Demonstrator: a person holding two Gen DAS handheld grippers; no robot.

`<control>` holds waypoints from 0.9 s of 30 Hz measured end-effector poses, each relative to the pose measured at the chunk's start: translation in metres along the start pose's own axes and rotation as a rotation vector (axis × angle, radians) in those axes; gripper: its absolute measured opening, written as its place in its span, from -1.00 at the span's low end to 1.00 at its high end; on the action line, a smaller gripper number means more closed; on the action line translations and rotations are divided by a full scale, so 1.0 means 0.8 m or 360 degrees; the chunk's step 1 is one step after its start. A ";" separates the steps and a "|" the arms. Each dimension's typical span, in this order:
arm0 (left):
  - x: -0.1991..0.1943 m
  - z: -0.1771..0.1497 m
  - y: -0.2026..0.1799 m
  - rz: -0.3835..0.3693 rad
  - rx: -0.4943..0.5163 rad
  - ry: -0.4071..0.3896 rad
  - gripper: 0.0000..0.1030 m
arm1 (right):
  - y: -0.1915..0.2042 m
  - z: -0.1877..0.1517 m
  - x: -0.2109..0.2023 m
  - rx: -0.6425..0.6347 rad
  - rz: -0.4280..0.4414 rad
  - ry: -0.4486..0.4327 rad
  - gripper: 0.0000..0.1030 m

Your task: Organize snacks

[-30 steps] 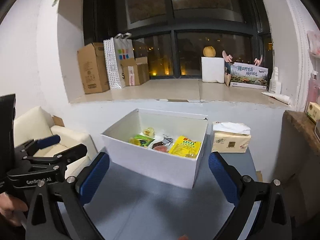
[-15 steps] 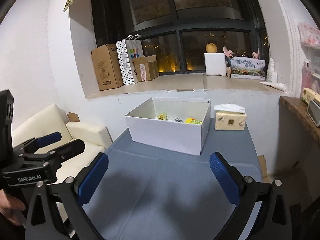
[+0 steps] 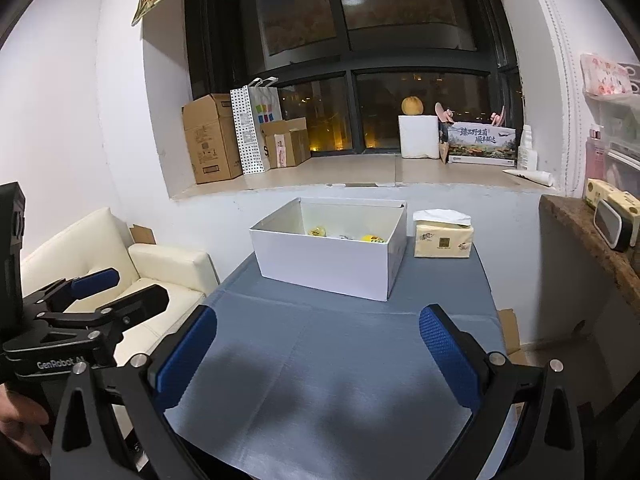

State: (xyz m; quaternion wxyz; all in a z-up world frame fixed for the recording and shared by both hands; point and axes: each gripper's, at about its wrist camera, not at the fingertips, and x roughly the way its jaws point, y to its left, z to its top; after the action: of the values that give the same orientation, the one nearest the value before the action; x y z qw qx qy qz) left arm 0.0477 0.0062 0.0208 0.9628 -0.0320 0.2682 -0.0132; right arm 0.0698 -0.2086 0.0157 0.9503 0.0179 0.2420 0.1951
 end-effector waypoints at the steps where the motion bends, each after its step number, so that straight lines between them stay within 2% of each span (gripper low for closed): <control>1: 0.000 0.000 0.000 0.0004 0.0002 0.0003 1.00 | -0.001 0.000 0.000 0.0001 -0.0003 0.0003 1.00; 27: 0.004 0.001 0.001 0.0002 0.0008 0.0032 1.00 | -0.002 -0.003 0.005 -0.0005 -0.0007 0.0035 1.00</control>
State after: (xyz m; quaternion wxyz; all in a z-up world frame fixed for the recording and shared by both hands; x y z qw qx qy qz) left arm 0.0509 0.0065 0.0195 0.9601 -0.0292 0.2777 -0.0136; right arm 0.0725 -0.2090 0.0113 0.9480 0.0136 0.2523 0.1936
